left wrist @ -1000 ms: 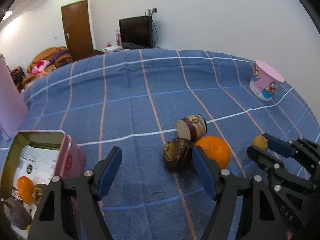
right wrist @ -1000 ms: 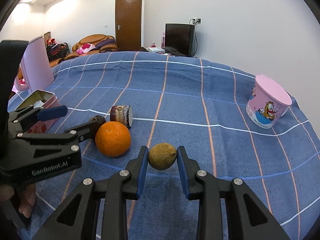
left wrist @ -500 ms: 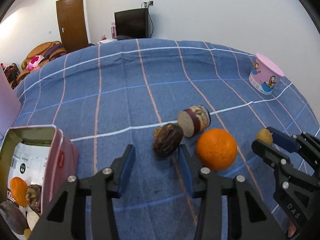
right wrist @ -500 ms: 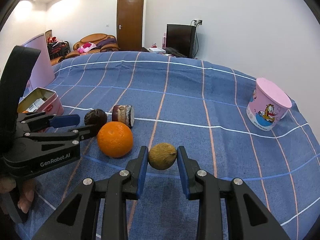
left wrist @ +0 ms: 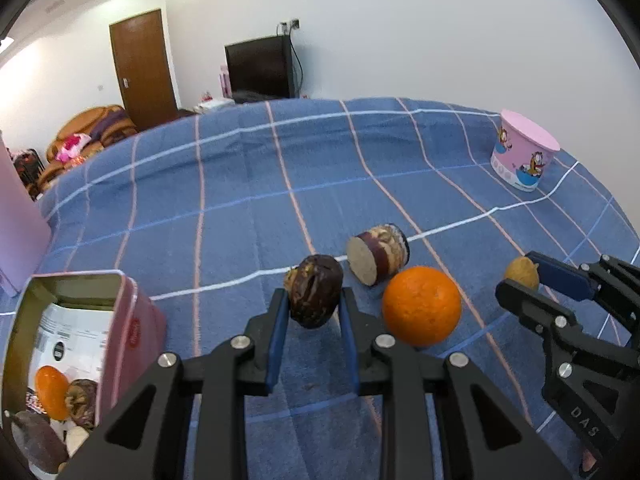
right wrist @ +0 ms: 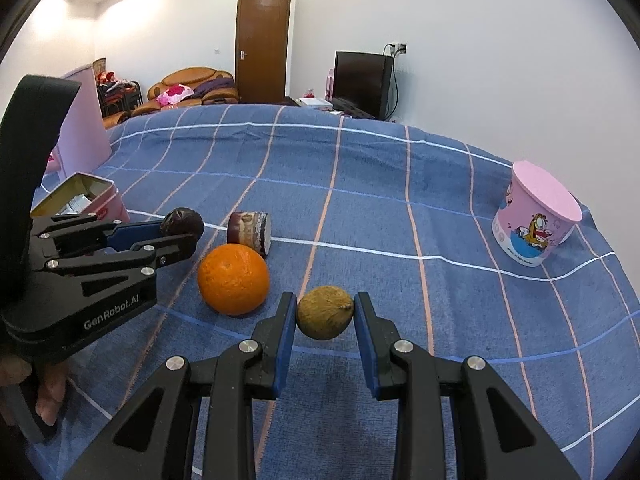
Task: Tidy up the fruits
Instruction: 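Lift the small brown fruit with the right tool while the left tool lifts the dark brown fruit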
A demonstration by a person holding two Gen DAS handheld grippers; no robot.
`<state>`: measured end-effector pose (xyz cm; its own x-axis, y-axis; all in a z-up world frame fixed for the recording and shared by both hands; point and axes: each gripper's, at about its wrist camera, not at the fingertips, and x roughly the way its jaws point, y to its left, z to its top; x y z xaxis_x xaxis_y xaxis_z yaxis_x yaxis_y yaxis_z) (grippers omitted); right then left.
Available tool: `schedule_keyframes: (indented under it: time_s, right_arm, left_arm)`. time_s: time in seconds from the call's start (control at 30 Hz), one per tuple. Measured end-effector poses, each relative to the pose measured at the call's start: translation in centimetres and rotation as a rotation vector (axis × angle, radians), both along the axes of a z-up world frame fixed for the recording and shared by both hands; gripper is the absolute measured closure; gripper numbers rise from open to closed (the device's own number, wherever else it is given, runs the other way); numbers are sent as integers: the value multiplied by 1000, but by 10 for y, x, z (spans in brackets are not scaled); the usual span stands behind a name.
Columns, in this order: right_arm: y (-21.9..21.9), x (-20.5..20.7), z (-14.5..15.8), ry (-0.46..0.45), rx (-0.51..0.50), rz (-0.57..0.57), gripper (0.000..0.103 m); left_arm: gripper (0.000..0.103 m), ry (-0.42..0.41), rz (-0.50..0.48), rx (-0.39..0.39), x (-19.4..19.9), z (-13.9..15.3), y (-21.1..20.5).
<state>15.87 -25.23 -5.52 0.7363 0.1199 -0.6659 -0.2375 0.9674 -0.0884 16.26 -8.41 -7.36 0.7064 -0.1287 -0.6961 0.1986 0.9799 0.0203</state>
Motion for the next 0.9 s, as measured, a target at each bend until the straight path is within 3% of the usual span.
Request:
schedule_keyframes:
  time_s: [0.9]
  right_arm:
    - [-5, -19, 15, -128, 54, 42, 72]
  left_arm:
    - [76, -177, 52, -4, -36, 20, 9]
